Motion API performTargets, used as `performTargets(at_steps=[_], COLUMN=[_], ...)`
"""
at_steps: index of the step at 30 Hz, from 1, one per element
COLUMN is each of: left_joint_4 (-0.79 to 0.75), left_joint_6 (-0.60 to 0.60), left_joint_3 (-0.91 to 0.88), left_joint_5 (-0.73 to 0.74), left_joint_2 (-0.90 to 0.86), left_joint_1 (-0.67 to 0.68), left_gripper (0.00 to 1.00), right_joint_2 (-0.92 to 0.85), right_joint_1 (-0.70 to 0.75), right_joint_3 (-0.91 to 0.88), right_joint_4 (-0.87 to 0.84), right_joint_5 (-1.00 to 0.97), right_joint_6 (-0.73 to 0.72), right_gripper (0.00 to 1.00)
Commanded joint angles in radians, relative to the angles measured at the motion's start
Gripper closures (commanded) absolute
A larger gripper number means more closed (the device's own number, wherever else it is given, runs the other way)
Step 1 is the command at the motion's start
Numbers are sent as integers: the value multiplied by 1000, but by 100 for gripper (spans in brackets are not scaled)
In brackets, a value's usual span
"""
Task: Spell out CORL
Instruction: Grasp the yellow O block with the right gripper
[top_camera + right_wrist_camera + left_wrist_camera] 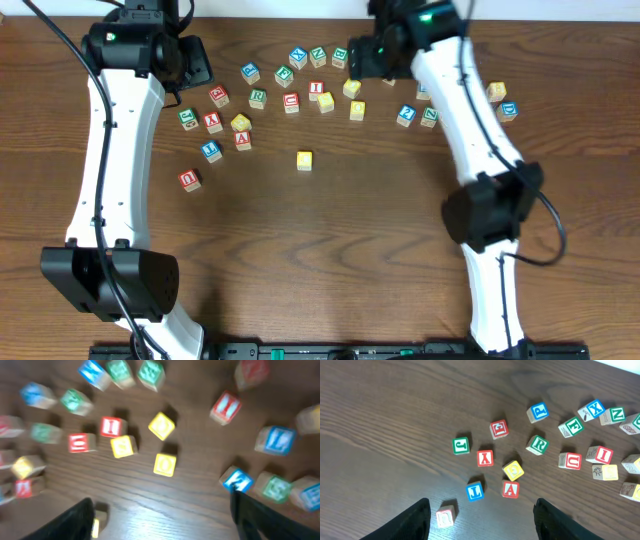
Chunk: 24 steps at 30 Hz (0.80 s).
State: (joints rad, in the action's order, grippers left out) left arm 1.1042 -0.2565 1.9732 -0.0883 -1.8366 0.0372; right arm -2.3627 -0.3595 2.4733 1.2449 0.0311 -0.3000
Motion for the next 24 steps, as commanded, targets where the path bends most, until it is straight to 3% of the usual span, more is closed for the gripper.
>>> performTargets(at_steps=[1,6,24], left_joint_4=[16,20,21], left_joint_6=[-19,-19,-19], left_joint_3=[9,8,7], left_joint_5=[-10,-10,-10], left_joint_2=[-6,-6,-6], left_joint_1=[2,2,2], left_gripper=[35,35,35], right_joint_2=[-78,-159,-288], right_joint_1=[-22,-51,-77], right_joint_3=[22,21,17], right_joint_4=[0,0,-74], right_joint_5=[-60,-129,-183], right_joint_6=[-74,-137,-257], right_gripper=[23,38,46])
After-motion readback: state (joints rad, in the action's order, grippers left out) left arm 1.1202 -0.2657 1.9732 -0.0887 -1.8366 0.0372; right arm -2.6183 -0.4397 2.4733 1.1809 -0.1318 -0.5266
